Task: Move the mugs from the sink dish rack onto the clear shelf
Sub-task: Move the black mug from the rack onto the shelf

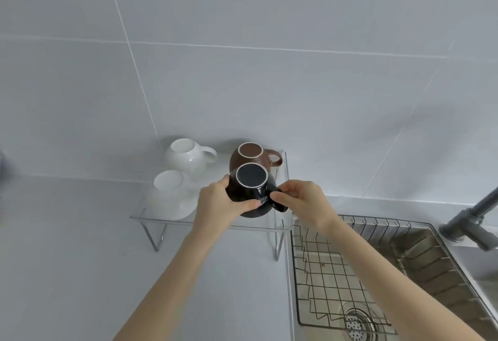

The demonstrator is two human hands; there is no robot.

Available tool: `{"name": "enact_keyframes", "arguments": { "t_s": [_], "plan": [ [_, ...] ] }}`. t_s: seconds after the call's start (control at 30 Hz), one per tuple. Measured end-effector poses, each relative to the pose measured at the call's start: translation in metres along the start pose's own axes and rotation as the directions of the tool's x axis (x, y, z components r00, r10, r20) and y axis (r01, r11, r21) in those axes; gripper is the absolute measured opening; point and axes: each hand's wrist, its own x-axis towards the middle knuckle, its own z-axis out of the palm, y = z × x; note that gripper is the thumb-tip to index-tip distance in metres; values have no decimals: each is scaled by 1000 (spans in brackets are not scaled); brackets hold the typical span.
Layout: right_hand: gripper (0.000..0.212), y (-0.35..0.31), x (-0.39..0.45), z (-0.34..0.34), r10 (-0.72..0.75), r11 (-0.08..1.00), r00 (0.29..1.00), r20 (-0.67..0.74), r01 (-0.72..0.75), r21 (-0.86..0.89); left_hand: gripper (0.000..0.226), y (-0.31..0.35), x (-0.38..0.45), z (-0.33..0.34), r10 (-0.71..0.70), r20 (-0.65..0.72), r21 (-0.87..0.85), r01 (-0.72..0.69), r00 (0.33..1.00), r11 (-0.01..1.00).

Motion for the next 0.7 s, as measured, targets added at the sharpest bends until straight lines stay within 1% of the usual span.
{"name": "enact_keyframes", "arguments": {
  "t_s": [0.13, 0.47, 0.53, 0.6, 0.67, 0.7],
  "plan": [
    [9, 3, 4, 7, 12, 999, 1000, 9, -12, -35, 53, -12, 4, 2, -33, 14, 0, 33, 999, 999],
    [13, 13, 6, 14, 25, 998, 1000, 14, -24, -58, 52, -24, 3, 7, -53, 47, -7, 53, 998, 999],
    [13, 13, 6, 13, 36, 997, 999, 35, -34, -64, 60, -20, 5, 3, -52, 78, 17, 51, 996, 999],
    [18, 12, 5, 12, 48, 996, 997, 56, -43, -82, 80, -17, 9, -3, -39, 156, 40, 33, 987, 999],
    [25, 11, 2, 12, 41, 995, 999, 18, -40, -90, 104, -17, 16, -10, -4, 271, 41, -8, 963, 999],
    [27, 10, 0, 12, 30, 995, 999, -22, -32, -92, 110, -18, 21, -12, 4, 324, 46, -20, 946, 999]
  ]
}}
